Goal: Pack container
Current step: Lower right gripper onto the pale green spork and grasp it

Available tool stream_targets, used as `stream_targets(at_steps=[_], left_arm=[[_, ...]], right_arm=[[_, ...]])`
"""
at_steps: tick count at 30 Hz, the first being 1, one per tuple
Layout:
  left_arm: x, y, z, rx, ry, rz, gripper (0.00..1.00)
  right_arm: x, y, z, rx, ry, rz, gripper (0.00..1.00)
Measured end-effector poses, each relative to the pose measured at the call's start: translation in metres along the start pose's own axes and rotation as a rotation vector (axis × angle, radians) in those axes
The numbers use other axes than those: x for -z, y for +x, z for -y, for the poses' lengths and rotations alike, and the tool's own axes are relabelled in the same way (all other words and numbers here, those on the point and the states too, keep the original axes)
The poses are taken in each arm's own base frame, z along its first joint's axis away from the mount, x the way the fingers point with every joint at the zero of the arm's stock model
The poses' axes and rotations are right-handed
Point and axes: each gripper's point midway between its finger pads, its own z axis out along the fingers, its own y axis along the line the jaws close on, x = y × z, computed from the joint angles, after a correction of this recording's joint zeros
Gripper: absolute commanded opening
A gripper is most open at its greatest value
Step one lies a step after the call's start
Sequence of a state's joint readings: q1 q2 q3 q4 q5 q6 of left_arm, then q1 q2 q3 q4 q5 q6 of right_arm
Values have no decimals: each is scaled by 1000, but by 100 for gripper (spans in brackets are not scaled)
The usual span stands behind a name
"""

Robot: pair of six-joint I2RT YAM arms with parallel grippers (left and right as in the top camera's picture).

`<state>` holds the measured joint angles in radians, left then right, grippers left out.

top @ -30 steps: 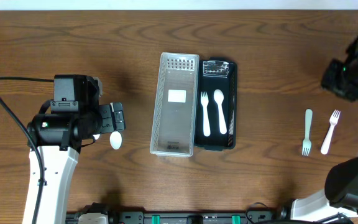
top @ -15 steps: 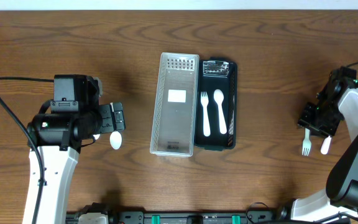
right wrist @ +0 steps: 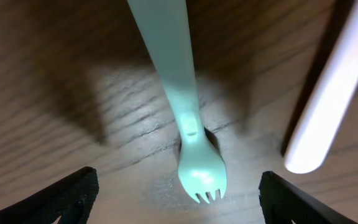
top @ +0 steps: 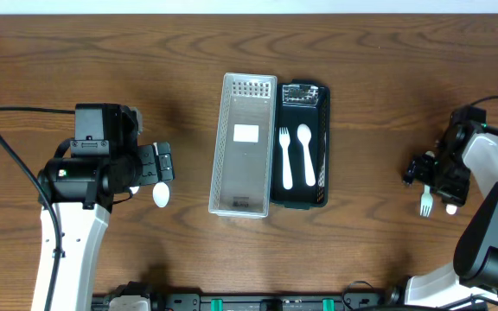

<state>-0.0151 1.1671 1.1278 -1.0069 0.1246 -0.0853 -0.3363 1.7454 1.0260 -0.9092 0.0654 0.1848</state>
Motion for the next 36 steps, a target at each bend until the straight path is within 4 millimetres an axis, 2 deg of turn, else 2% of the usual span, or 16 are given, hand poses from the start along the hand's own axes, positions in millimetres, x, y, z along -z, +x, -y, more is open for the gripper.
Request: stream_targets(at_steps=[5,11,13,19,24,36], left_arm=[[0,0,0,0,0,0,98],[0,0,0,0,0,0,98],[0,0,0,0,0,0,98],[0,0,0,0,0,0,98],[0,0,0,0,0,0,98],[0,0,0,0,0,0,98]], right_arm=[[-16,12,2,3,7,-16,84],[-19,13,-1,9,-16,13,78],[-19,12,-2,9,-23,20,74],[-19,10,-6,9,-46,33,54],[-19,9,-8,10,-54,35,40],[-19,9,-8,8,-55,37,25]])
